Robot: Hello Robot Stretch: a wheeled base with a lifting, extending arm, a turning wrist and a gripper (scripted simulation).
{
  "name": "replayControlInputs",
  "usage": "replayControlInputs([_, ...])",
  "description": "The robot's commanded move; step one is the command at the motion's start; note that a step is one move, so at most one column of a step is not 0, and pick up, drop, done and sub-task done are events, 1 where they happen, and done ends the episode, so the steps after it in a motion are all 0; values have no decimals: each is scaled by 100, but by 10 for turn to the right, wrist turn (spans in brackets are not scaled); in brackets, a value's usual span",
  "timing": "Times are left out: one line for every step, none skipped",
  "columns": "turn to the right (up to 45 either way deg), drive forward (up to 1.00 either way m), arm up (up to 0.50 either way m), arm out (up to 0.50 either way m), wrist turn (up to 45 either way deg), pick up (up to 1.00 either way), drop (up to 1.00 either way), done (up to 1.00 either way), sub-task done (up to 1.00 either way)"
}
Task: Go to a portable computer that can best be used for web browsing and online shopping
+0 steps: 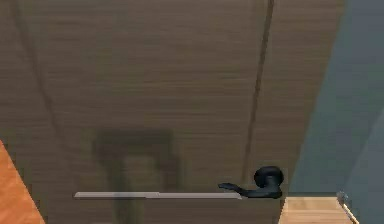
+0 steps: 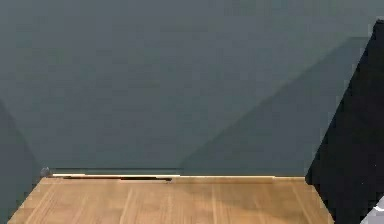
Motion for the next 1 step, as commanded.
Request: replayControlInputs([-450,0,0,0,0,0,0,0,0])
